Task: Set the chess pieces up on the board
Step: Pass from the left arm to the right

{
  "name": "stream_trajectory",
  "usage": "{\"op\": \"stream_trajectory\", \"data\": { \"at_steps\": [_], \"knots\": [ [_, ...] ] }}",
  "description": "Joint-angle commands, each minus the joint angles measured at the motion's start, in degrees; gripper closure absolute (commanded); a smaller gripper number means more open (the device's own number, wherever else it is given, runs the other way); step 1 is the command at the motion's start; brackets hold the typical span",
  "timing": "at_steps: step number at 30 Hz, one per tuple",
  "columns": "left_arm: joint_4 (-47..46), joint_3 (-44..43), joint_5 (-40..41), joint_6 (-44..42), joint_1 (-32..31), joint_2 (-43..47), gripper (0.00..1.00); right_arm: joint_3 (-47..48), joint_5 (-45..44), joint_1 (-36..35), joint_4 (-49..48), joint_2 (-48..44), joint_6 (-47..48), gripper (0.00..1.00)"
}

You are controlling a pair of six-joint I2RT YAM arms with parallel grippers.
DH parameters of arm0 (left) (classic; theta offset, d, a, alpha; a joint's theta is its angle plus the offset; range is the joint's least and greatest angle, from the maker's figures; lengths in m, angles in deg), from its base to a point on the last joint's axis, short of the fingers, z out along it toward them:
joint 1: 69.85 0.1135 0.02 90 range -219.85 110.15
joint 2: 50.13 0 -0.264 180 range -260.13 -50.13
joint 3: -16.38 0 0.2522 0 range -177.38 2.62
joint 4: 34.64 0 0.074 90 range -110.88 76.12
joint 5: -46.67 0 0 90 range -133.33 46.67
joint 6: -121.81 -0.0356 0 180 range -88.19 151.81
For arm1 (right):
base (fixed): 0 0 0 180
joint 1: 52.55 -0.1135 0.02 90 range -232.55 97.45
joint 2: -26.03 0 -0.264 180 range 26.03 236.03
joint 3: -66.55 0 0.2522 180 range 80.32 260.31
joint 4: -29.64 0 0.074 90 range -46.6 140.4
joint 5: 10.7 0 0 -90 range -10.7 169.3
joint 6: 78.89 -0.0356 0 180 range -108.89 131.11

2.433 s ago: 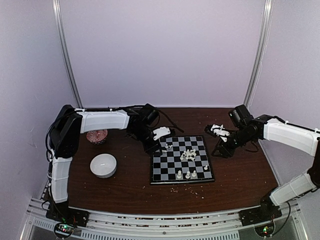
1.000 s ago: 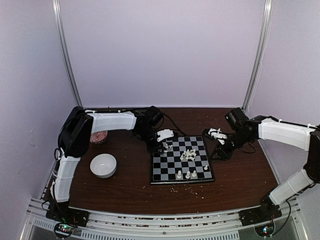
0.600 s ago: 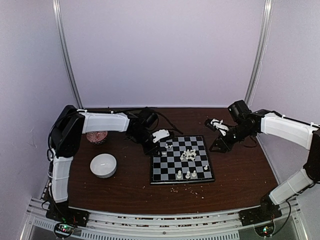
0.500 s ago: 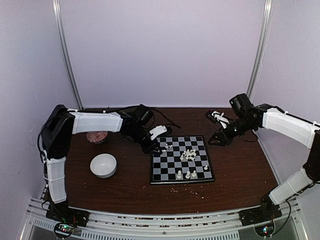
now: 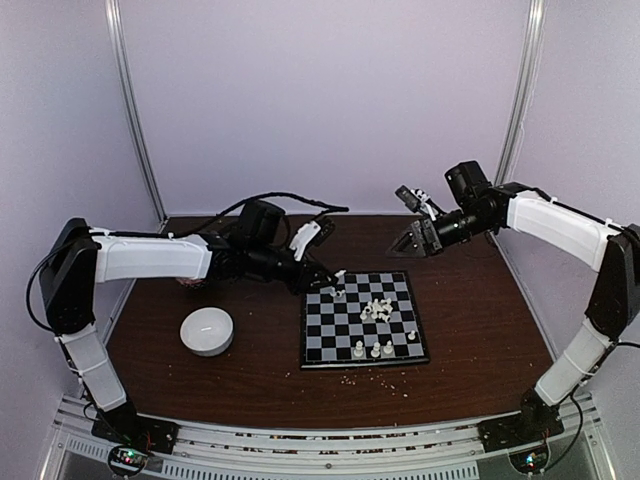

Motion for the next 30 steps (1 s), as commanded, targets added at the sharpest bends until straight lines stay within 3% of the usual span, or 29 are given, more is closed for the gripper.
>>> {"op": "stream_trajectory", "data": {
  "at_steps": [1,4,11,25,30],
  "knots": [
    [-9.47,1.41,-0.07,5.37,-1.24,1.19,0.83,0.38,9.75,-0.88,-6.08,2.88,-10.26,0.16],
    [-11.75,0.75,-1.57,6.69,-1.41,-0.46,0.83,-0.26,10.18,-1.79,-7.88,5.30,-12.69,0.29],
    [-13.56,-2.21,-2.79,7.86,-1.74,-2.50,0.83,0.62,13.00,-3.96,-11.89,9.17,-17.81,0.46],
    [-13.46,-5.29,-4.45,7.26,-2.18,-4.67,0.82,-0.17,16.77,-6.10,-21.66,11.53,-27.51,0.51],
    [-12.22,-5.97,-4.71,6.48,-2.38,-5.27,0.82,-0.25,17.29,-6.15,-23.61,12.48,-29.40,0.59]
  ]
}}
